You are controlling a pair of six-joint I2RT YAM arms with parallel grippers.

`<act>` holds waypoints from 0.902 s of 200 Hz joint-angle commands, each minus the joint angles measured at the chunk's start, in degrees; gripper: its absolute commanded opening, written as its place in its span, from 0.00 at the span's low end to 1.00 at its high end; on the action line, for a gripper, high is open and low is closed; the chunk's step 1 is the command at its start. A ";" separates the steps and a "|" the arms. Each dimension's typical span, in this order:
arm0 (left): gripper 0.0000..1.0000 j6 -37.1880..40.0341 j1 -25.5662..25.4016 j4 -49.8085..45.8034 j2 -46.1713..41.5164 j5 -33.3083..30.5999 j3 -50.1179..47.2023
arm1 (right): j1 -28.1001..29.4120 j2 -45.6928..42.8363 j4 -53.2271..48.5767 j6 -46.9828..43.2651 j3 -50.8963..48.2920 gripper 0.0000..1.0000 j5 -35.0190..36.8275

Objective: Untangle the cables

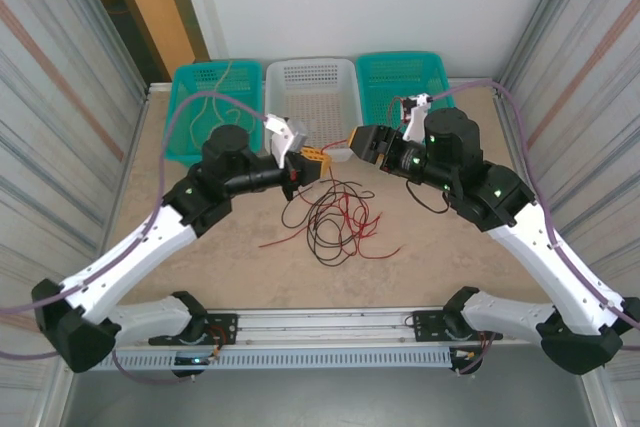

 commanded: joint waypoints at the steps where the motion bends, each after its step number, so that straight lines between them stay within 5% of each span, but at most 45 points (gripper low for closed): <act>1: 0.00 -4.84 2.27 -1.26 -3.18 1.23 2.37 | -1.91 -0.20 -2.22 0.59 -2.92 0.68 -0.83; 35: 0.00 -10.85 4.93 -0.84 -3.94 0.12 3.57 | -1.45 0.86 -0.32 2.22 -9.16 0.69 -2.24; 75: 0.00 -15.49 5.21 -3.77 -4.30 -12.25 3.28 | -0.26 -2.02 -1.12 2.79 -11.82 0.78 2.96; 120: 0.00 -20.34 5.74 -1.21 -4.68 -9.08 3.98 | 0.58 0.21 2.59 3.71 -13.53 0.79 -1.20; 180: 0.00 -24.18 6.13 0.95 -4.62 -8.69 4.87 | 7.55 9.76 15.62 6.92 -14.93 0.67 -2.86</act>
